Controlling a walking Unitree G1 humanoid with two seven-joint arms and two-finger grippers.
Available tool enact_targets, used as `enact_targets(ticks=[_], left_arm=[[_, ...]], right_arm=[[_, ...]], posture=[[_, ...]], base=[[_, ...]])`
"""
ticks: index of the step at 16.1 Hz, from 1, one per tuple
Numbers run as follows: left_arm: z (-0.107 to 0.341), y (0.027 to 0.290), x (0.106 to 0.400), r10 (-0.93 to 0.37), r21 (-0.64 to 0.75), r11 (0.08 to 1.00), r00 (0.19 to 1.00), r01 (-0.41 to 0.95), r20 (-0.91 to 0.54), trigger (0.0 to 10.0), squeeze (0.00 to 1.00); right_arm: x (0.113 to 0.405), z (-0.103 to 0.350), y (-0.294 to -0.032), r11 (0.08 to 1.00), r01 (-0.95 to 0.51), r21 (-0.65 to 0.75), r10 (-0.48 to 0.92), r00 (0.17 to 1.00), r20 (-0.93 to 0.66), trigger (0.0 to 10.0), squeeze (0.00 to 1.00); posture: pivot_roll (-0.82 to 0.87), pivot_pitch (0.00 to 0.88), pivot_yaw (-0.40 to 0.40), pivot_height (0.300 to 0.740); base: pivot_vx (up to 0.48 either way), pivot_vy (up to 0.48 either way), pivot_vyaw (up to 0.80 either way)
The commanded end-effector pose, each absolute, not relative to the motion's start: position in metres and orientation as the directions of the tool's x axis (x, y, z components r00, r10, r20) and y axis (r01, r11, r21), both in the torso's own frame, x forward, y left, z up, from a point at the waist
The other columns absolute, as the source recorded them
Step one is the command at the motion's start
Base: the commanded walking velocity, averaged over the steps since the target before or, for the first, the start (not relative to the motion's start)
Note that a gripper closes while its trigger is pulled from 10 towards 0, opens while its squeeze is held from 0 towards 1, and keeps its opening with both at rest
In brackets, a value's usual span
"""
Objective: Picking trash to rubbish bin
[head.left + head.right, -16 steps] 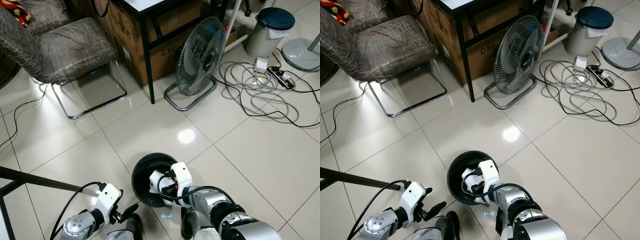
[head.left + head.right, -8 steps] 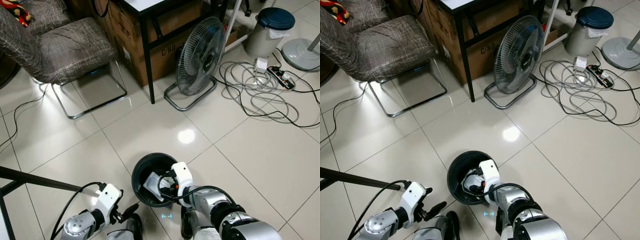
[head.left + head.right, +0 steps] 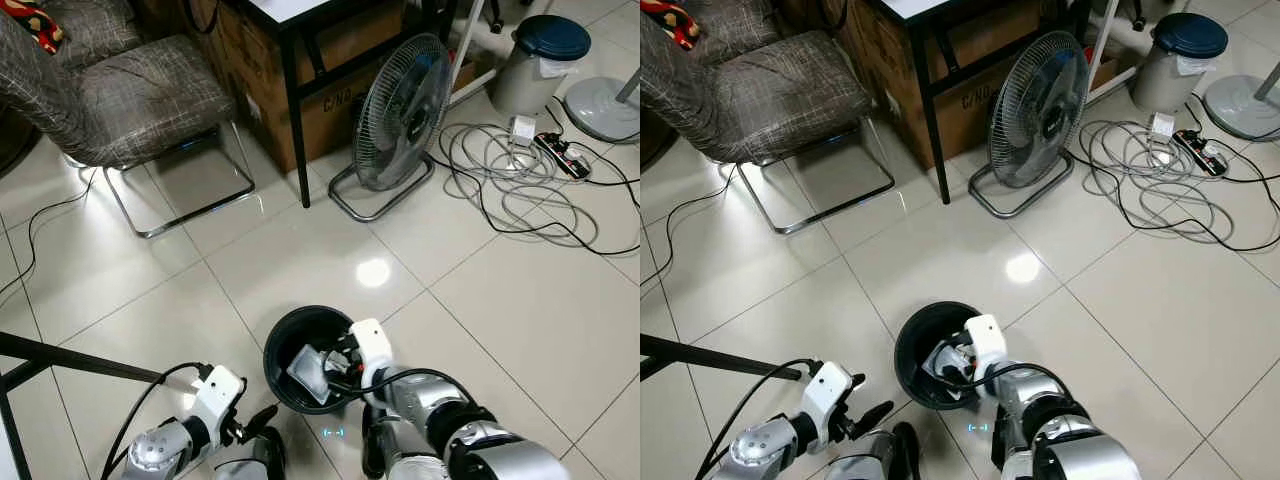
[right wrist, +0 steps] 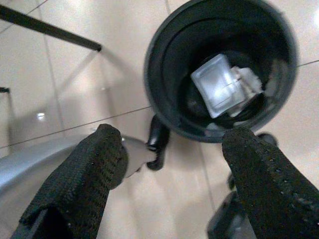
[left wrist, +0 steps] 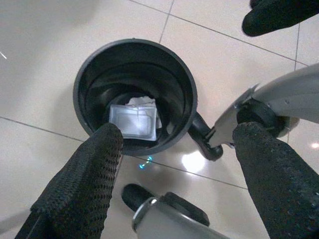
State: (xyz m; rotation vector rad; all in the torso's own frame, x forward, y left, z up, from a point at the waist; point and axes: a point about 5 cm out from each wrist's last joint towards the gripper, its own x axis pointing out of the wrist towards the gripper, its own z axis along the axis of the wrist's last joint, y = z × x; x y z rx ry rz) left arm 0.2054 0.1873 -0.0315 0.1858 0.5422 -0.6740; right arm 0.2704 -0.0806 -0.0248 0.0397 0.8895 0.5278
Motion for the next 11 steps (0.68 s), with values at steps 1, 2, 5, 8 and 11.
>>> enact_targets(ticks=[1,2,5,8,11], left_arm=[[-0.039,0.19,0.197,-0.531,-0.029,0.777,0.63,0.629,-0.567,10.0,0.38],[-0.038,0.191,0.199,-0.527,-0.025,0.78,0.635,0.626,-0.565,10.0,0.38],[-0.035,0.191,0.207,-0.514,-0.013,0.791,0.654,0.612,-0.555,10.0,0.38],[-0.03,0.188,0.218,-0.509,-0.002,0.799,0.675,0.601,-0.533,10.0,0.38],[-0.023,0.188,0.228,-0.487,0.015,0.823,0.719,0.568,-0.497,10.0,0.39]], right_arm=[[0.272,-0.024,-0.084,0.88,-0.42,0.222,0.436,0.528,-0.729,10.0,1.0],[0.275,-0.023,-0.089,0.888,-0.407,0.214,0.424,0.542,-0.726,10.0,0.15],[0.281,-0.019,-0.105,0.902,-0.39,0.186,0.397,0.577,-0.714,10.0,0.0],[0.287,-0.015,-0.116,0.917,-0.366,0.156,0.364,0.616,-0.698,10.0,1.0],[0.291,-0.011,-0.122,0.923,-0.352,0.157,0.357,0.632,-0.687,10.0,1.0]], posture=[[-0.07,0.249,0.047,0.74],[-0.07,0.243,0.046,0.74],[-0.08,0.216,0.045,0.74],[-0.09,0.185,0.045,0.74],[-0.09,0.169,0.048,0.74]], base=[[0.0,0.0,0.0],[0.0,0.0,0.0],[0.0,0.0,0.0],[0.0,0.0,0.0],[0.0,0.0,0.0]])
